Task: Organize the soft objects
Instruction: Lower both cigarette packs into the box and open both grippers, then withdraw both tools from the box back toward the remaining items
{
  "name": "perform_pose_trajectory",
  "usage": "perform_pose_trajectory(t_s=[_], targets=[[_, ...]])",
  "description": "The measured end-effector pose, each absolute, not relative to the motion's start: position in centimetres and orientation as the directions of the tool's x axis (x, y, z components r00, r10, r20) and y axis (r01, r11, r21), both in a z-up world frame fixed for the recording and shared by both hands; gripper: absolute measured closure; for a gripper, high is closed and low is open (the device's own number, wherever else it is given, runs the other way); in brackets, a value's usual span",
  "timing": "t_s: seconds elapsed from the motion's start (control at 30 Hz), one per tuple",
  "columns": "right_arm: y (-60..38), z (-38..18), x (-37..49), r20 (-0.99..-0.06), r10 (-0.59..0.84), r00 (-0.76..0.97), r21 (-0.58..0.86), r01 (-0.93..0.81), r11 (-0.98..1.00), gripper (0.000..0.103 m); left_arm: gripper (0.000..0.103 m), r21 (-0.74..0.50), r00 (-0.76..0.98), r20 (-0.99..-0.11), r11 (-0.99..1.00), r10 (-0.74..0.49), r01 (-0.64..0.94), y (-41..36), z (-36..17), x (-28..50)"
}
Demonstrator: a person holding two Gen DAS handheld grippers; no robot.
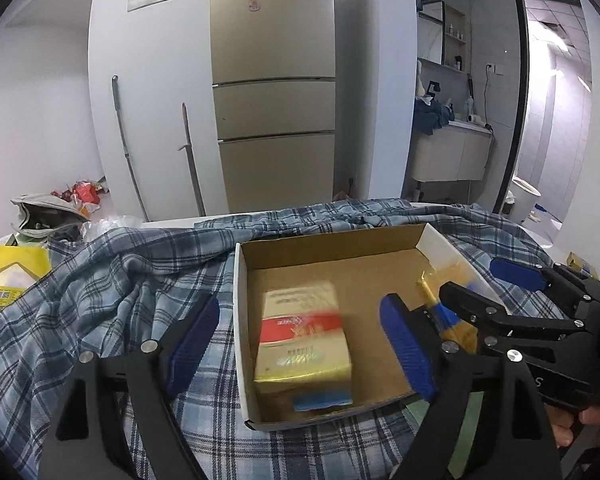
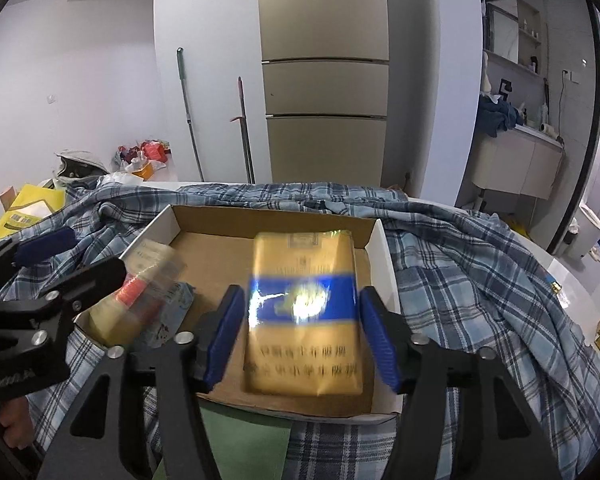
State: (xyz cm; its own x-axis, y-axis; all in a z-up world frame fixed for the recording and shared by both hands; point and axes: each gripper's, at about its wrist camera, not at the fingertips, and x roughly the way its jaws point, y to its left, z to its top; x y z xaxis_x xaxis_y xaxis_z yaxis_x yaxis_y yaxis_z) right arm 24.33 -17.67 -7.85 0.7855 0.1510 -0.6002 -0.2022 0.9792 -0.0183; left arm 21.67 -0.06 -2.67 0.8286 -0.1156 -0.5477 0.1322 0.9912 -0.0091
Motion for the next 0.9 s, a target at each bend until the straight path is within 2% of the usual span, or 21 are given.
perform_pose_trajectory(t_s=[0.33,0.4,0.63,0.77,0.87,0.9], targets=[[-17.9,-7.7,24.4,-0.595,0.151,0.79,-0.009,-0.194,0.981,0.032,0.018,-0.026,0.827,-0.55,0.992,-0.116,0.123,0.3,-2.4,21.7],[-17.9,-7.7,24.3,-0.588,0.147,0.796,-0.017,-0.194,0.981,0.027,0.018,-0.024,0.83,-0.547,0.992,-0.115,0.121,0.4,-2.4,21.6],[-18.0,-7.4,24.1,-0.575,0.154,0.803,-0.012,-0.197,0.98,0.027,0.018,-0.025,0.841,-0.532,0.994,-0.101,0.103,0.7,-1.8,21.1],[-18.3,-6.7,24.2,-0.573,0.15,0.806,0.006,-0.179,0.984,0.026,0.018,0.015,0.877,-0.476,0.997,-0.06,0.077,0.3,0.3,20.0],[-18.6,-4.9,24.0,-0.565,0.143,0.813,0.018,-0.162,0.987,0.025,0.018,0.0,0.893,-0.443,0.996,-0.078,0.087,0.2,2.7,19.0],[-18.8,-4.0,23.6,-0.548,0.145,0.824,0.024,-0.157,0.987,0.022,0.018,-0.007,0.9,-0.428,0.996,-0.084,0.089,0.3,3.6,18.4]])
